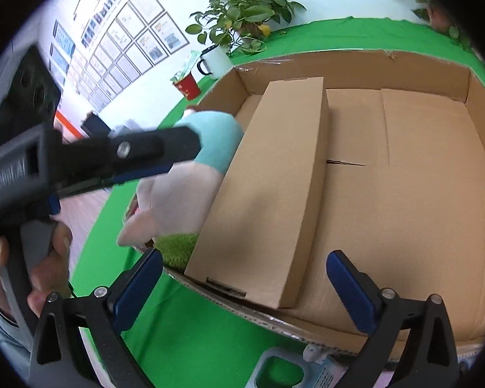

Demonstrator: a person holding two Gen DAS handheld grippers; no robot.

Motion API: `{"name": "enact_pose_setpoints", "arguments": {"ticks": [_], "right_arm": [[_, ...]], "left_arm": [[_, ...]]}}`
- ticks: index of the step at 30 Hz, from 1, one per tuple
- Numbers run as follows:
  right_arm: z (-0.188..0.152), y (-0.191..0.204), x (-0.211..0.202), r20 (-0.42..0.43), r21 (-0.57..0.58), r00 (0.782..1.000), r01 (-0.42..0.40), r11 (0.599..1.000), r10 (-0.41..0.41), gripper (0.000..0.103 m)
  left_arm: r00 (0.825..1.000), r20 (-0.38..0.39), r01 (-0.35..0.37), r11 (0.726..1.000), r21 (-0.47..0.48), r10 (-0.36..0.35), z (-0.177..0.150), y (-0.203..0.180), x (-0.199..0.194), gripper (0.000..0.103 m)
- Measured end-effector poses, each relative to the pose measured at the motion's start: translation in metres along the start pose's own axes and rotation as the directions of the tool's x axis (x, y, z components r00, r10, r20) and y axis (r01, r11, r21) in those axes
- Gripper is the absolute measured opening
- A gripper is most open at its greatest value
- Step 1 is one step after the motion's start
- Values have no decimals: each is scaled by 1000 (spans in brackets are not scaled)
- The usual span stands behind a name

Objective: Organize objects
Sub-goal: 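Lower the cardboard strip into the box beside the plush pig, then open the left gripper and withdraw it from the box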

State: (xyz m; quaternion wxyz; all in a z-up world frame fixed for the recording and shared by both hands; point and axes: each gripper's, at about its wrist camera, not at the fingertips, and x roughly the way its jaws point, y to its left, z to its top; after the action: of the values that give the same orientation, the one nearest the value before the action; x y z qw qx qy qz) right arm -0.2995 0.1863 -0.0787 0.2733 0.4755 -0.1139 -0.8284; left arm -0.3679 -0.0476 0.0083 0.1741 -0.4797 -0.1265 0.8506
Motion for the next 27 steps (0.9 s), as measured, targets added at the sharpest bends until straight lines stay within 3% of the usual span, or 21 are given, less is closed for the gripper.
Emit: {"name": "enact_pose_setpoints", "arguments": {"ticks": [3,5,7,17,22,25,27], "right_arm": [[6,-5,5,-11,30,999,-30,999,31,98],[7,-5,12,-39,36,999,-34,999,35,84],[5,-1,17,-60,25,998,-27,999,28,79],[-1,15,23,-60,-46,998,32,998,-35,80],[0,16,26,-57,-54,998,12,998,-15,80],[-1,16,24,-46,-63,999,0,998,-2,84],[-3,19,17,-15,-73,999,26,997,-28,86]], "left_arm": [[1000,4,-2,1000,2,2,-4,3,-2,69],[1000,2,-2,1000,1,2,-7,5,0,69],[1000,3,-6,1000,5,6,-9,8,-1,69],[990,131,-61,991,117,45,-24,-12,-32,70],[981,179,-99,984,148,72,-33,-17,-48,73],[972,212,-132,977,165,96,-39,-20,-56,74],[957,263,-171,969,180,120,-46,-23,-64,82]]}}
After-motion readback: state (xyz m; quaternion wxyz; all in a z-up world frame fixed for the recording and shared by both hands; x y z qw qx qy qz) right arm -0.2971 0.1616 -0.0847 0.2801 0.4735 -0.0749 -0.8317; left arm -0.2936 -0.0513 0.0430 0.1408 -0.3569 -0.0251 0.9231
